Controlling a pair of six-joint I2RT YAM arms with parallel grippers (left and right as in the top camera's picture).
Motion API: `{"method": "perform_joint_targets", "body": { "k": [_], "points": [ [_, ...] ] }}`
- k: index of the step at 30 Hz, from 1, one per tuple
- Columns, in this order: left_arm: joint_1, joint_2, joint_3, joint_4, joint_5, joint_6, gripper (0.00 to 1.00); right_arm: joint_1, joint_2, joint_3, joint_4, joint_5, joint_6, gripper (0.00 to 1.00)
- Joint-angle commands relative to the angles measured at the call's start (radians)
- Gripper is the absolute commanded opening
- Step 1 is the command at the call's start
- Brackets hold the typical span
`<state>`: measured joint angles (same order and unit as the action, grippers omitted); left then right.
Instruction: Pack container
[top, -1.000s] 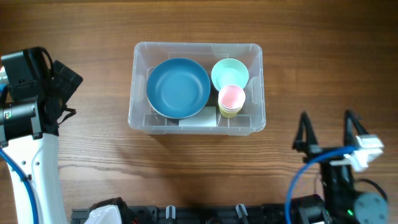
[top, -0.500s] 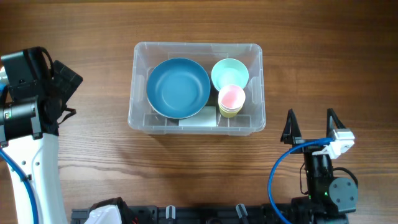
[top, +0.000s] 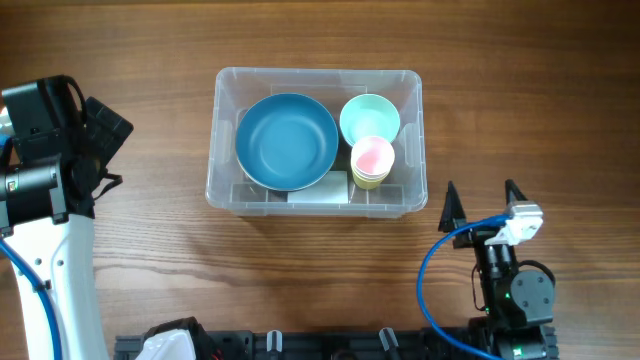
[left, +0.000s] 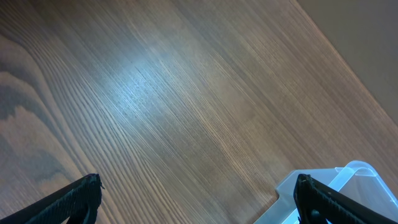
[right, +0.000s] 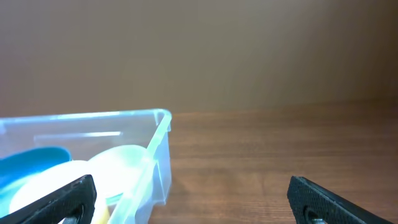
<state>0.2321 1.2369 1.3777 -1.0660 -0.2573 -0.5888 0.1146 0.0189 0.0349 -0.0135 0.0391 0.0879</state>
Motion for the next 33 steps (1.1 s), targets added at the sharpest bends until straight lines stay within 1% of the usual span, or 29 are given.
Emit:
{"method": "perform_joint_targets", "body": {
  "k": [1, 33],
  "points": [
    [0.006, -0.005, 0.016, 0.002, -0.002, -0.002, 1.00, -0.006, -0.016, -0.019, 0.005, -0.077, -0.090, 1.00],
    [0.006, -0.005, 0.016, 0.002, -0.002, -0.002, 1.00, -0.006, -0.013, -0.024, 0.009, -0.067, -0.088, 1.00]
  ]
}}
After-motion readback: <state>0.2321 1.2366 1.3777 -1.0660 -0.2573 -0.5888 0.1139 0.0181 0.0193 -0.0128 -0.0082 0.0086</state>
